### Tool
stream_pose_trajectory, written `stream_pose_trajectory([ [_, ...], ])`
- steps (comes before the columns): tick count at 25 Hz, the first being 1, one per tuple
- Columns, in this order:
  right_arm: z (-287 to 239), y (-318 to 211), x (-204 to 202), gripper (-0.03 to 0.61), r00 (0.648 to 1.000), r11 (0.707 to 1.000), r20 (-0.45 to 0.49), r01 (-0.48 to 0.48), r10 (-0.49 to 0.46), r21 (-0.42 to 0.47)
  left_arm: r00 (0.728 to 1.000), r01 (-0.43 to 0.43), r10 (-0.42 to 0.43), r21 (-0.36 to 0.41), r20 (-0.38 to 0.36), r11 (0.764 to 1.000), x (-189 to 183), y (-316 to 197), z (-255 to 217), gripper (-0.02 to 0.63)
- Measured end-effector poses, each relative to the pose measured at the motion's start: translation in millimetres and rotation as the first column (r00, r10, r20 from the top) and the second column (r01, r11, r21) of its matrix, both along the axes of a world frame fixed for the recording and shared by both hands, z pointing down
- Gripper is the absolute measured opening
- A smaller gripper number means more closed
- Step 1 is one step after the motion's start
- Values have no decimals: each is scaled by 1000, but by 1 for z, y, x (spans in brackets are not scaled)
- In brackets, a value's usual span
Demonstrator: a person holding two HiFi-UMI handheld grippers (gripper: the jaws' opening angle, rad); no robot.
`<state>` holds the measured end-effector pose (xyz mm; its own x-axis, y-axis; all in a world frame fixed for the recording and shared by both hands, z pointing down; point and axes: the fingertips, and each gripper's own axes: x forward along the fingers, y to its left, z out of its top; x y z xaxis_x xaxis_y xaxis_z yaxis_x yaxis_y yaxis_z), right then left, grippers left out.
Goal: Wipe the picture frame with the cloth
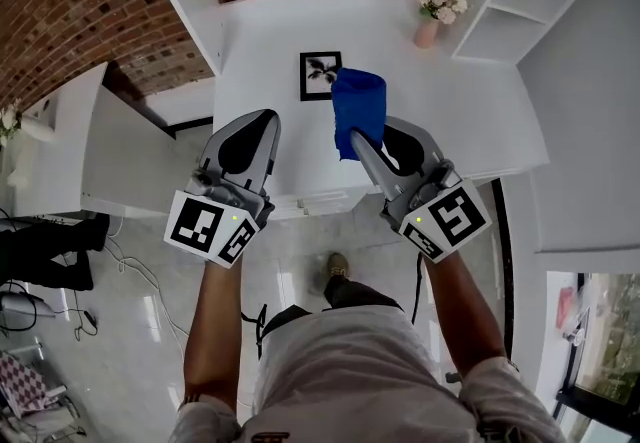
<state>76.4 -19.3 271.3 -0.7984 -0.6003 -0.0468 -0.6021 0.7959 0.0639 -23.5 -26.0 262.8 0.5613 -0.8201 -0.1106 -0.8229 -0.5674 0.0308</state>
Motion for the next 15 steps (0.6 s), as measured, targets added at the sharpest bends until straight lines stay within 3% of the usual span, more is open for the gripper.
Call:
stream_pose_trajectory([
  [15, 14, -87, -7, 67, 1000, 998, -15, 0, -1, -67, 998, 46, -45, -42, 41, 998, -15, -84, 18, 2],
])
